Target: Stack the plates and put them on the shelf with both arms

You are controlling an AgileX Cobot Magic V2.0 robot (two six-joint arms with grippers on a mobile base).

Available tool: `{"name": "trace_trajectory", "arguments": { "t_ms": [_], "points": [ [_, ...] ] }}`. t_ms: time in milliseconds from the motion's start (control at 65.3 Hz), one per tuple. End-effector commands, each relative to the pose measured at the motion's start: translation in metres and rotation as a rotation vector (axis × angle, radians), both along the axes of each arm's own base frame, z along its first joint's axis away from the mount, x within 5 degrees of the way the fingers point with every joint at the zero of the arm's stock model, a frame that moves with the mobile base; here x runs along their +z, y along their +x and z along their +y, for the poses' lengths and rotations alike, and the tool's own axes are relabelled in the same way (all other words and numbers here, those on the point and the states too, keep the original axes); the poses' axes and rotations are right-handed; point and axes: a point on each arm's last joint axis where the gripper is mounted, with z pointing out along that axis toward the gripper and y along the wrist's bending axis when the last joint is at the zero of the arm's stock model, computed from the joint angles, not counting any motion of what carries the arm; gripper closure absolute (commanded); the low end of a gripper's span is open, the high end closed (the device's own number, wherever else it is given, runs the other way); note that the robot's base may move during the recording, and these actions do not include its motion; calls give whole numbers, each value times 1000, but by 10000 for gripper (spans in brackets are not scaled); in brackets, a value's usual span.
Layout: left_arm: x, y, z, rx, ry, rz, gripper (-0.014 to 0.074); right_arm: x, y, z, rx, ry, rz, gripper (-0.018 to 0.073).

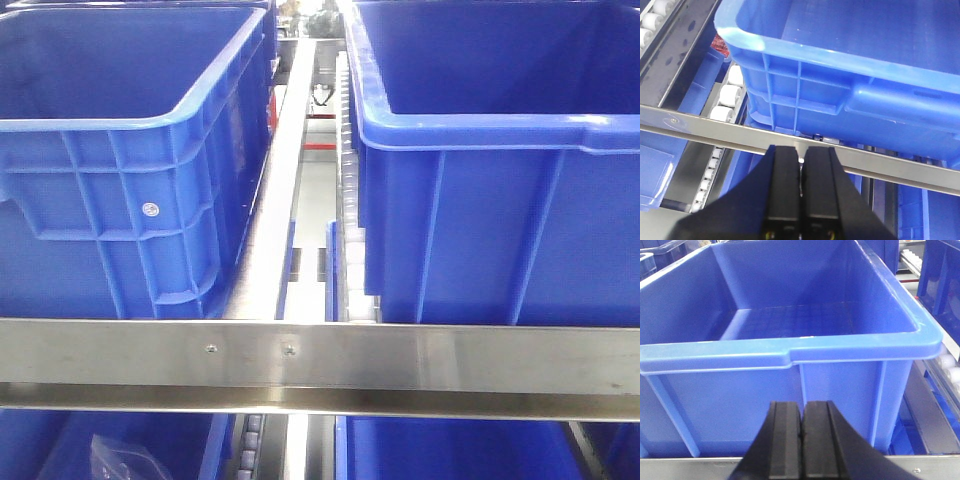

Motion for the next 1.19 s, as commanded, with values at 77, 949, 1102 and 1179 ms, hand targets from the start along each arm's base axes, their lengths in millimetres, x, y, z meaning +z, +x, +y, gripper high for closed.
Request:
{"name": "trace_trajectory", "arguments": {
  "t_ms": [77,949,1102,1179],
  "points": [
    [16,3,-1,-6,-9,-105,513,9,-2,0,-2,-8,-110,536],
    [-56,-47,-3,-51,-41,-463,513,9,-2,0,-2,-8,-110,536],
    [-56,-47,-3,-43,-44,-468,513,9,-2,0,-2,-8,-110,536],
    [-56,-47,-3,-43,-44,-468,513,9,-2,0,-2,-8,-110,536]
  ]
}}
